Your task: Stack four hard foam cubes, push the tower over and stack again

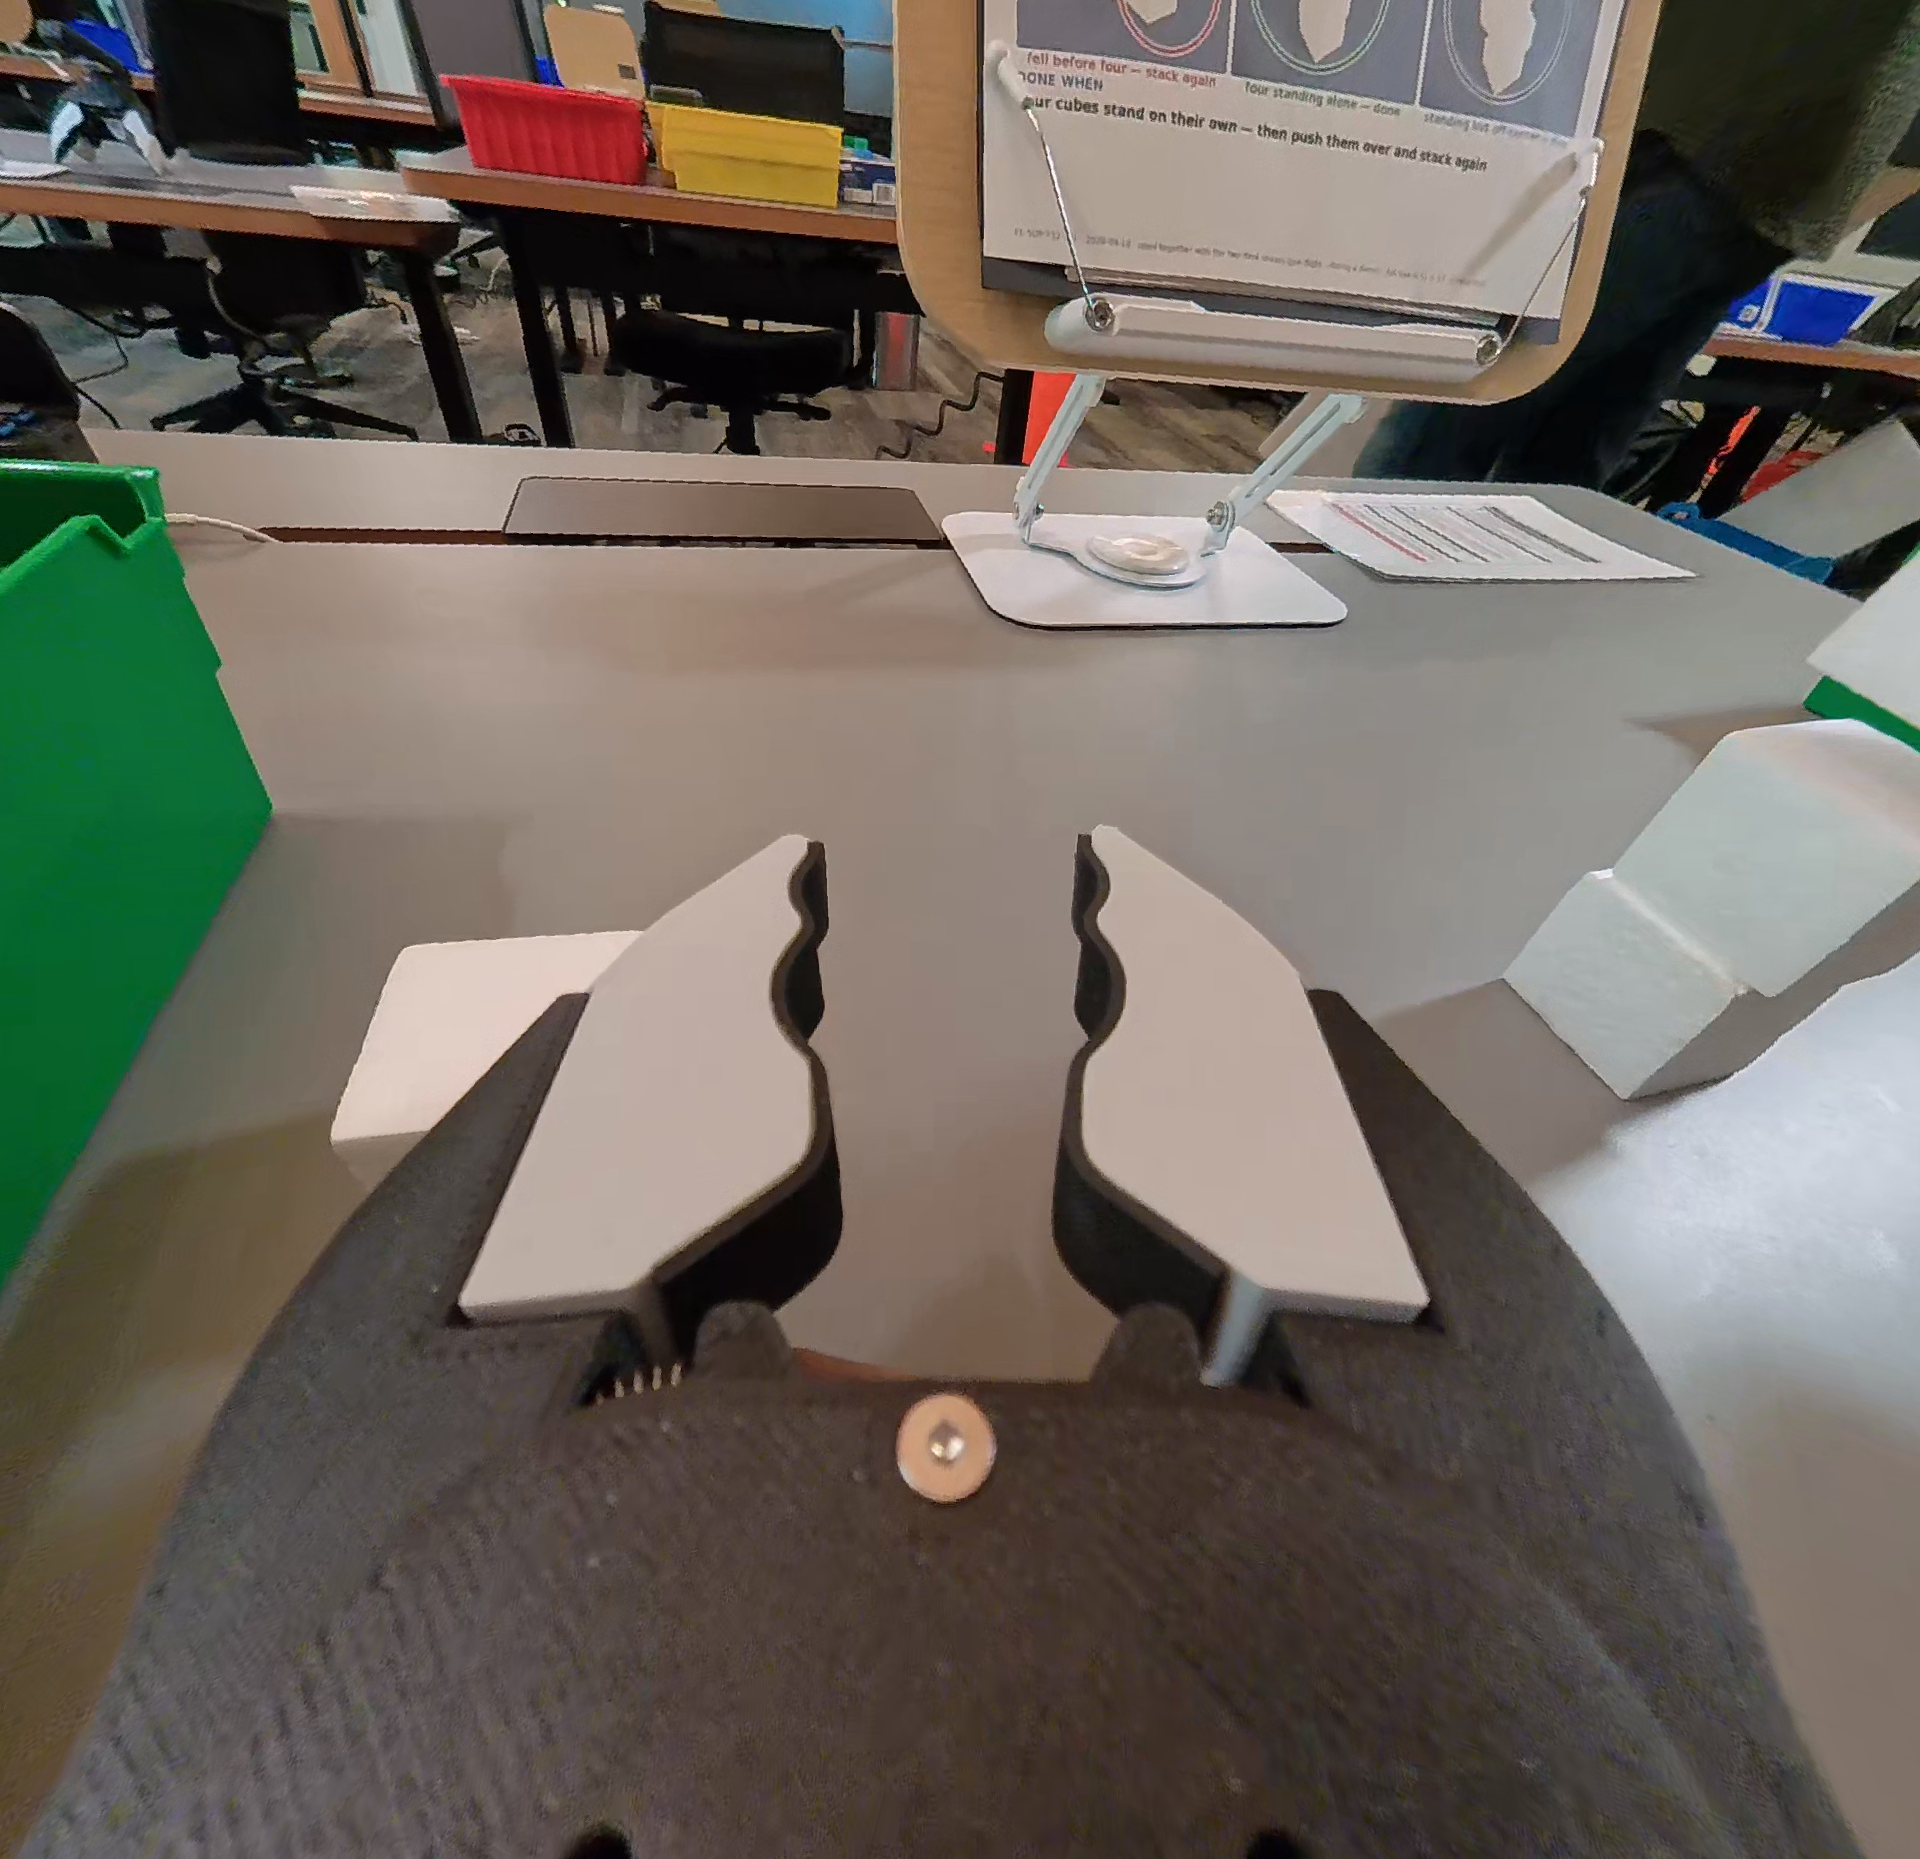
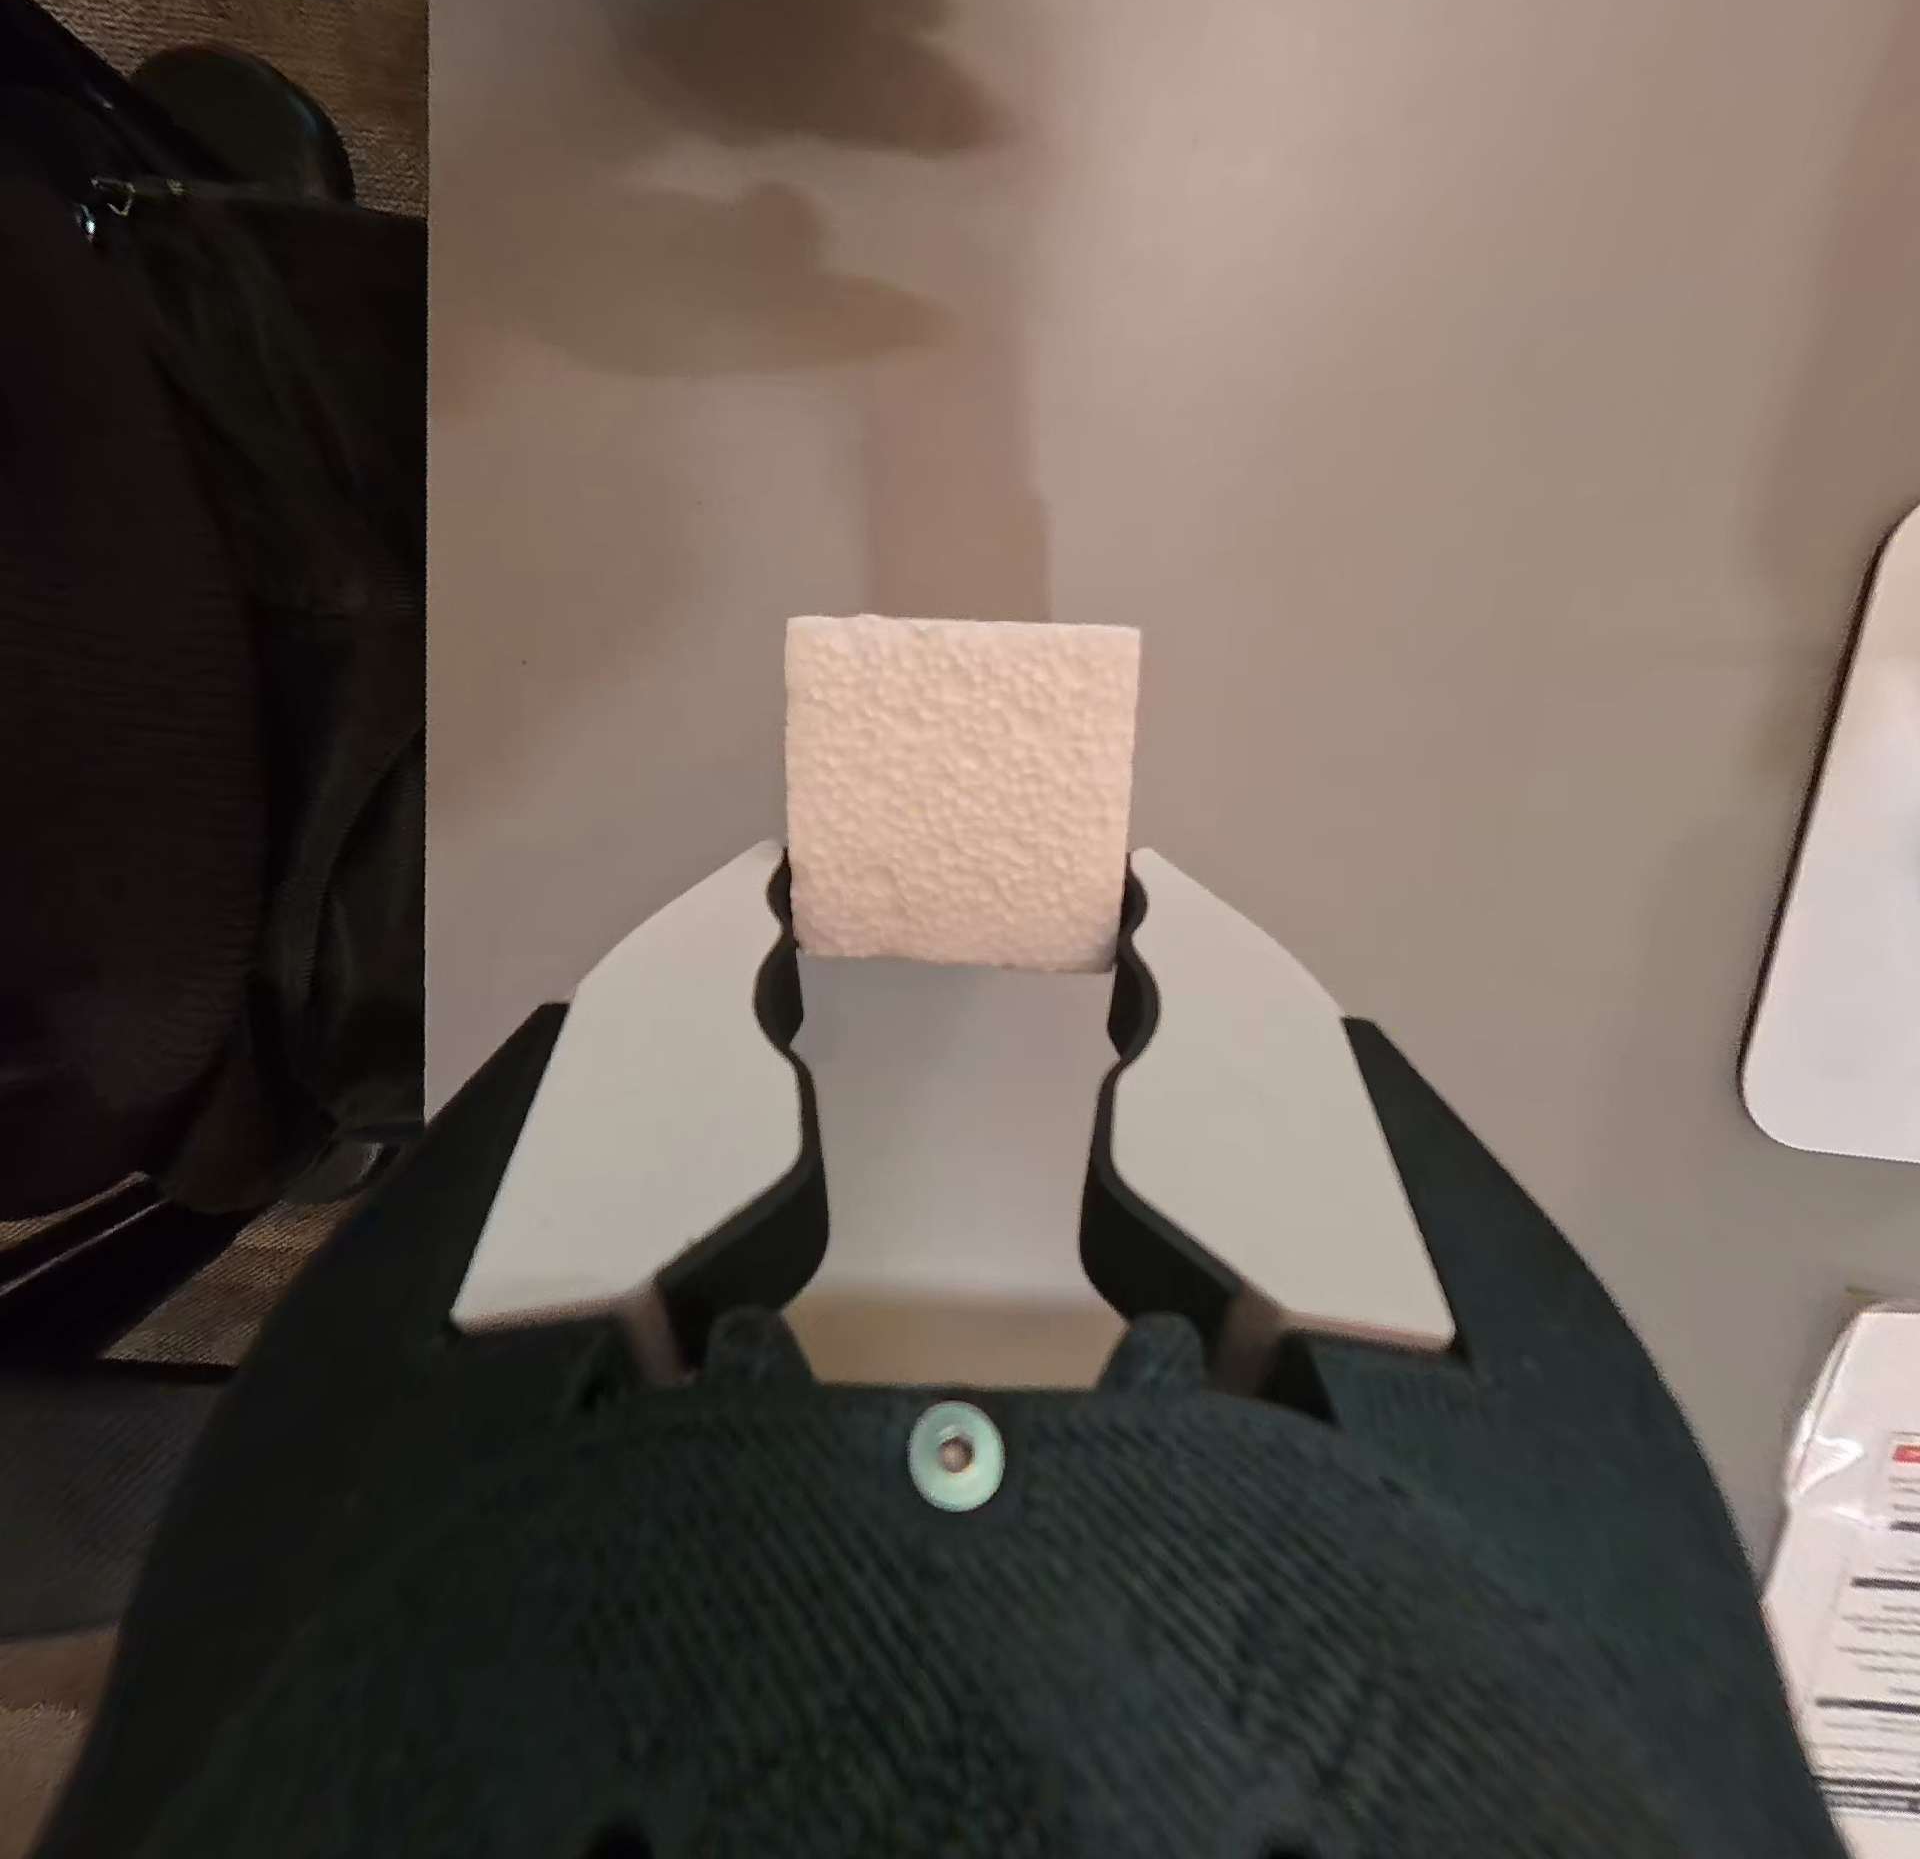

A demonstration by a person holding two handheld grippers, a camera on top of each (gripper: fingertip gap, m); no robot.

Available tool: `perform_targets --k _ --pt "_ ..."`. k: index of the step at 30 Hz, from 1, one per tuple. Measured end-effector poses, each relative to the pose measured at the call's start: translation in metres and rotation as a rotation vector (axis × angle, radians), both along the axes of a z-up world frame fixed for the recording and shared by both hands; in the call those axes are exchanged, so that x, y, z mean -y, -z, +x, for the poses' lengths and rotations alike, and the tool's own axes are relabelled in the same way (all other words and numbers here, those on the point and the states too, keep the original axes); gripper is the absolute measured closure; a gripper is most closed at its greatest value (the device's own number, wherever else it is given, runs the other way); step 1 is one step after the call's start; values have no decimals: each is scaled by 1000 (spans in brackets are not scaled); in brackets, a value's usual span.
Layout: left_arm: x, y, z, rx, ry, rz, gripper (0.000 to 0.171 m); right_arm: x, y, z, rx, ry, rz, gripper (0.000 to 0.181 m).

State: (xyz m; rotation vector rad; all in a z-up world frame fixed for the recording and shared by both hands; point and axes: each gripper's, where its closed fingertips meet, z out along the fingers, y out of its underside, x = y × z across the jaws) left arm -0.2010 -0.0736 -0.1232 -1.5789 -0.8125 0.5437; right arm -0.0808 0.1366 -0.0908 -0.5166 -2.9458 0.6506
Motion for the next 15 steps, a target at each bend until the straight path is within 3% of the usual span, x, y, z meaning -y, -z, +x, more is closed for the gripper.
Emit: perform_targets --k 15 --pt "-2 3 -1 19 14 3 125 4 13 -5 101 6 75 123"
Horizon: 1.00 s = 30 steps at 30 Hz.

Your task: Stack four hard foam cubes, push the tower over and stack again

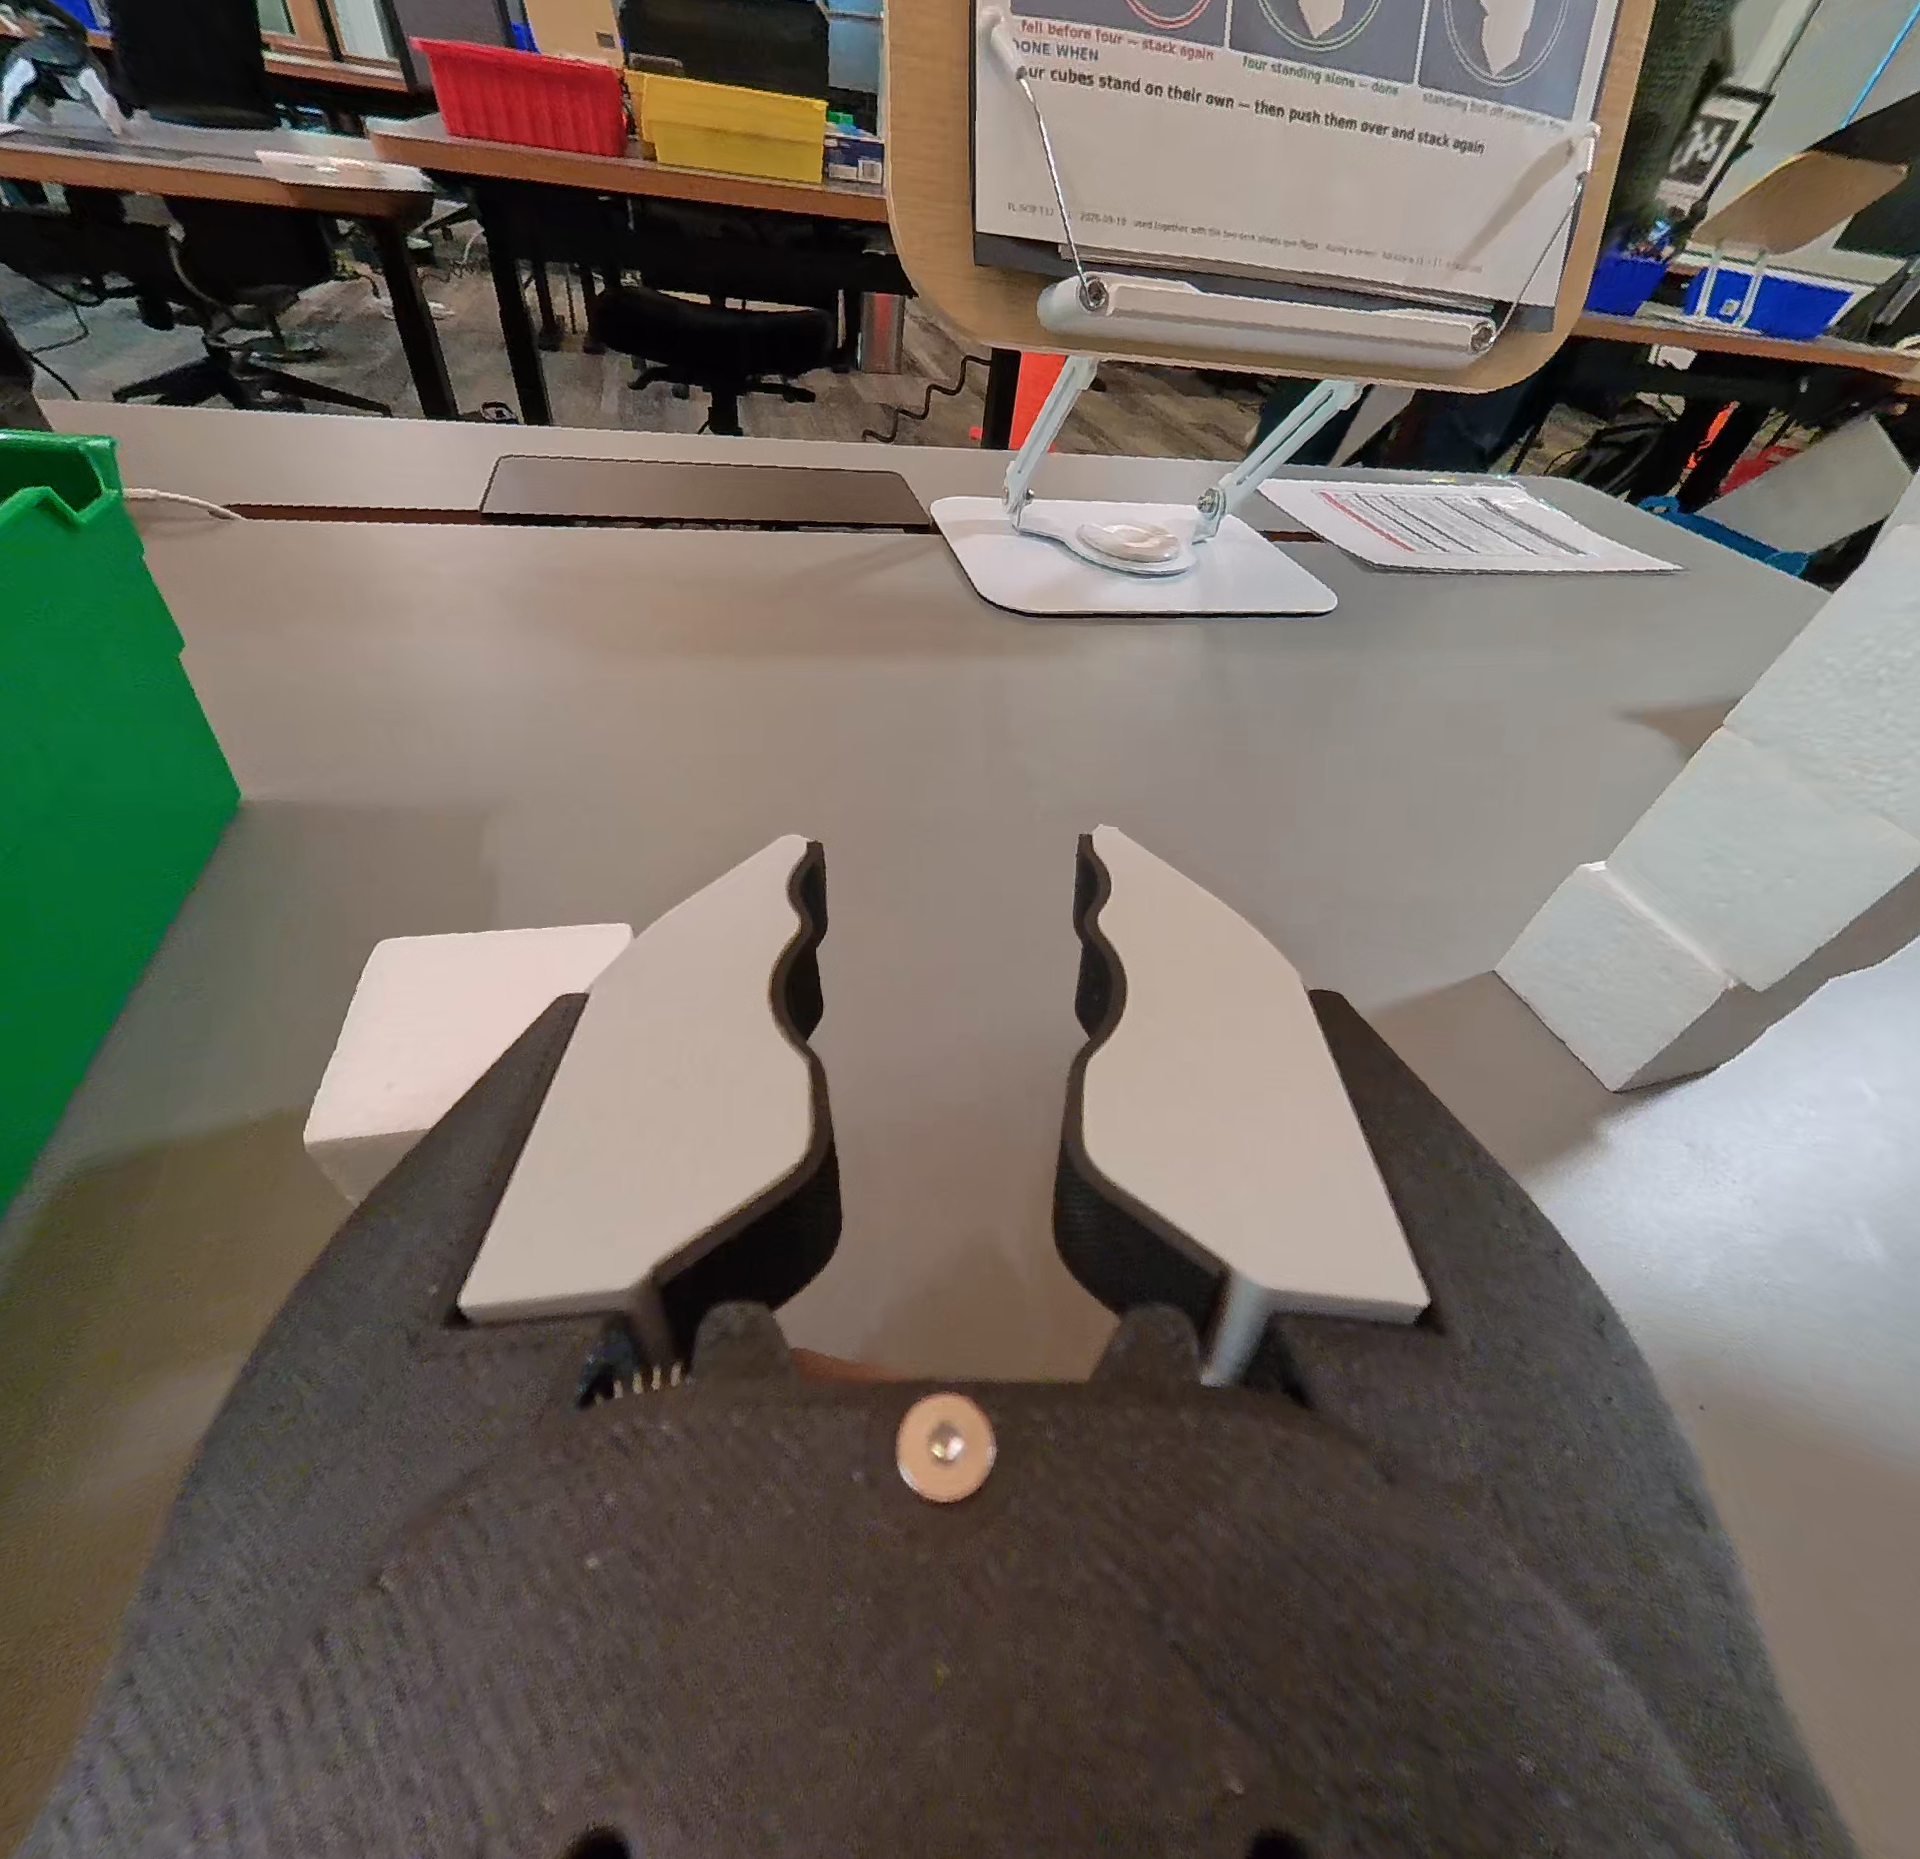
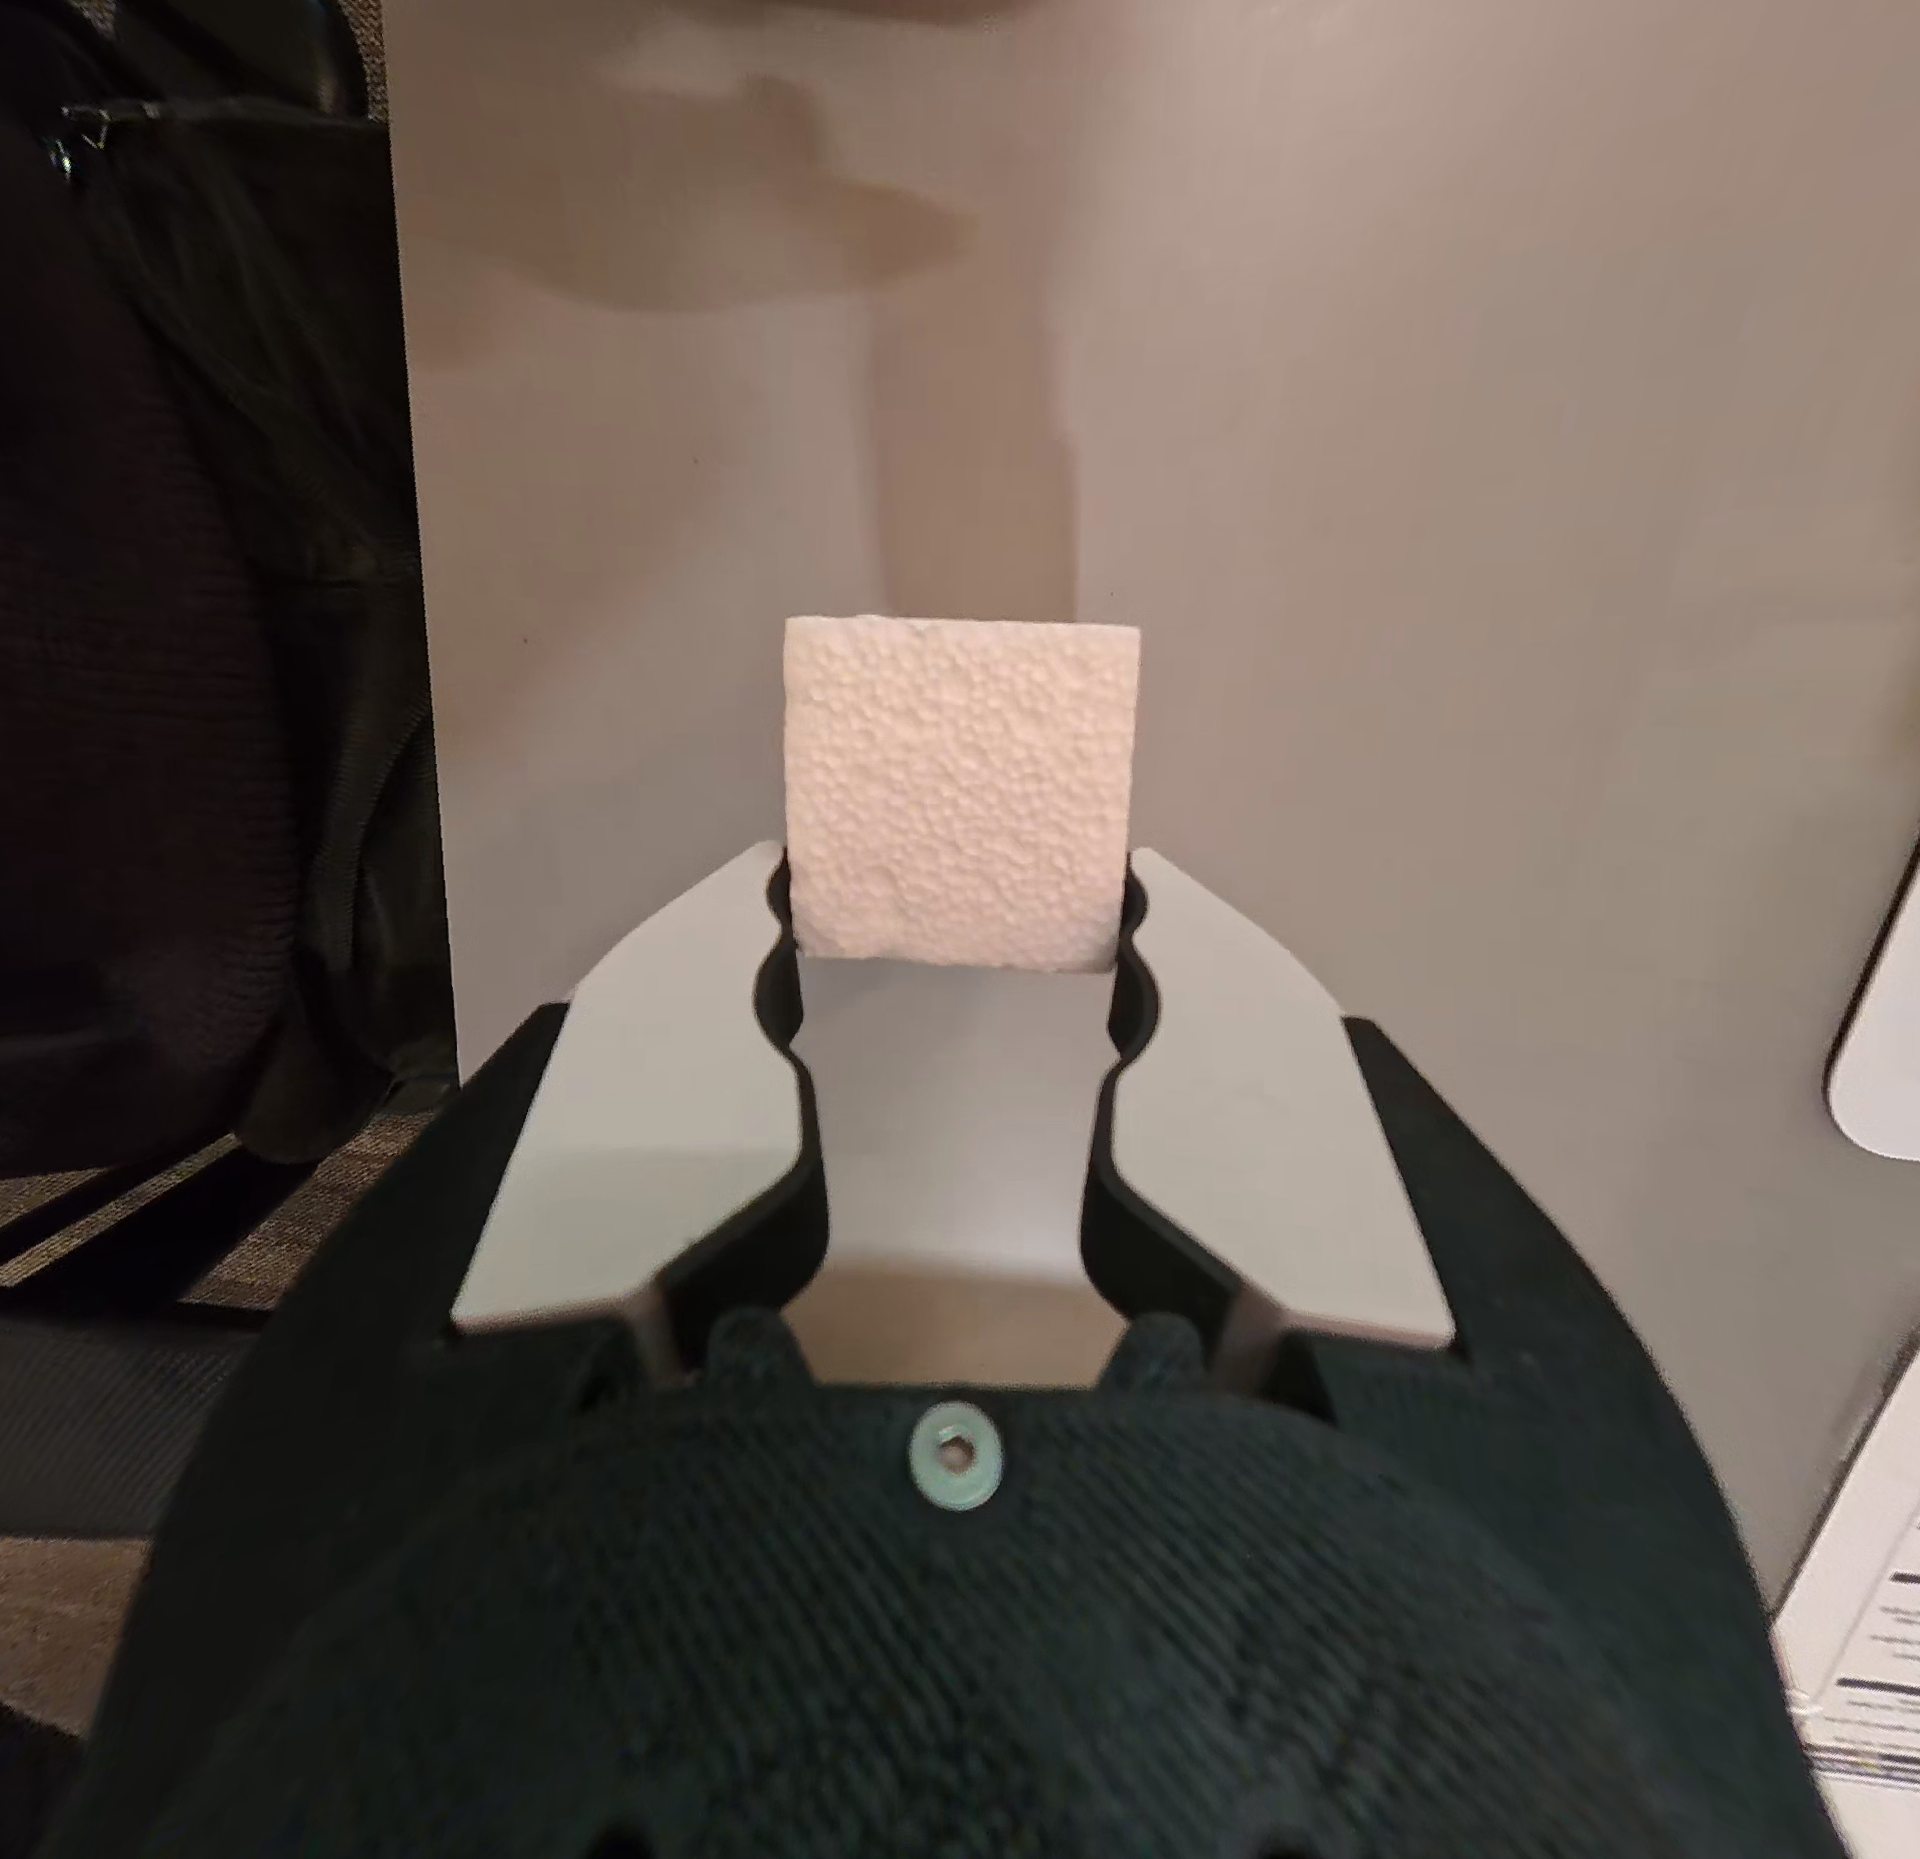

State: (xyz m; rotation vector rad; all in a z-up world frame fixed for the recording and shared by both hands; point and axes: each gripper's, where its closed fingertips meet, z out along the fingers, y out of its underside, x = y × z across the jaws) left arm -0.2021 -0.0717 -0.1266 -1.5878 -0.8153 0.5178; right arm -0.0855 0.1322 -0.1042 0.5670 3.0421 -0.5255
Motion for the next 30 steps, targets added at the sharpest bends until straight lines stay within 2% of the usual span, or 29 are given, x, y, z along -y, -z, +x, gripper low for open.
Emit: perform_targets --k 24,30 --pt "-2 0 1 -2 5 -7 125 -1 1 2 -13 16 -13 122" --pt "-2 0 2 -1 5 -6 125 1 1 3 -15 13 -16 110"
